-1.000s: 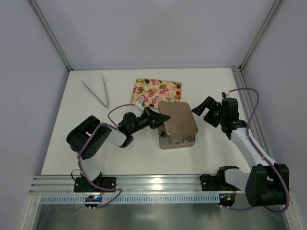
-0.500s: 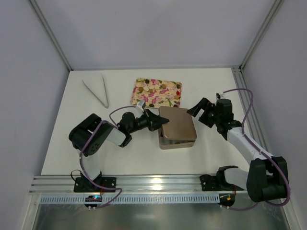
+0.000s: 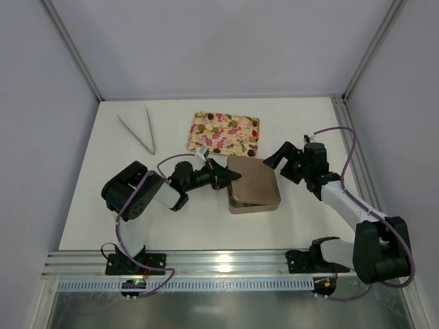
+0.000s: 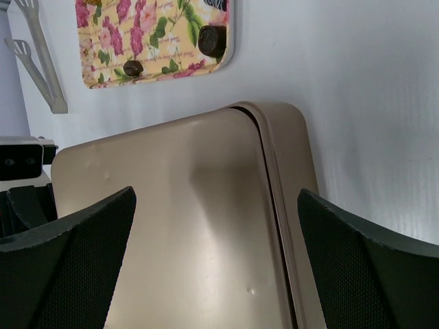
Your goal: Pack the chocolate
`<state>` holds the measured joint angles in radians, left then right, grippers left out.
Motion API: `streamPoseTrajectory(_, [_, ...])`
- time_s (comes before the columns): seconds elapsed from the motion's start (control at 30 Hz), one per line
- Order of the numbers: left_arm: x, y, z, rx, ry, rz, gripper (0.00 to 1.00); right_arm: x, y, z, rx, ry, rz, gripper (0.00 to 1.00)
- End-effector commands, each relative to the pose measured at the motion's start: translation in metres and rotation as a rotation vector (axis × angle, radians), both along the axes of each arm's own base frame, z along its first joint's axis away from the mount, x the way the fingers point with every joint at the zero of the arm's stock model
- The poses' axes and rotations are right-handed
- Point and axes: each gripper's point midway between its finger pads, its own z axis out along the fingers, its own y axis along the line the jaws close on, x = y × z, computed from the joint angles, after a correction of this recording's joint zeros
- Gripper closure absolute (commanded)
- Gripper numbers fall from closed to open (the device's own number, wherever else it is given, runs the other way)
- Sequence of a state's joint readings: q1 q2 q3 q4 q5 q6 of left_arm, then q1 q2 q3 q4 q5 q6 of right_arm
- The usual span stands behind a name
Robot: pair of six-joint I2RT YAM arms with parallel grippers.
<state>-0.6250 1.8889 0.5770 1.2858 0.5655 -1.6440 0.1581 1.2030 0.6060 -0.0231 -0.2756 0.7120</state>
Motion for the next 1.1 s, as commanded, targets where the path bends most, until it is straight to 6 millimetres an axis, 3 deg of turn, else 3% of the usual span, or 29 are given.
streamPoseTrajectory(0.0, [-0.006, 0.005, 0.047, -0.141, -0.22, -0.019, 0.99, 0.009, 0.002, 0.003, -0.003, -0.04, -0.009, 0.0])
streamPoseTrajectory(0.6, [-0.008, 0.004, 0.093, -0.212, -0.325, -0.033, 1.0, 0.007, 0.006, 0.004, 0.002, -0.037, 0.003, 0.0])
streamPoseTrajectory(1.07, [0.004, -0.008, 0.074, -0.194, -0.281, -0.031, 1.0, 0.008, 0.006, 0.006, 0.007, -0.039, -0.001, 0.0])
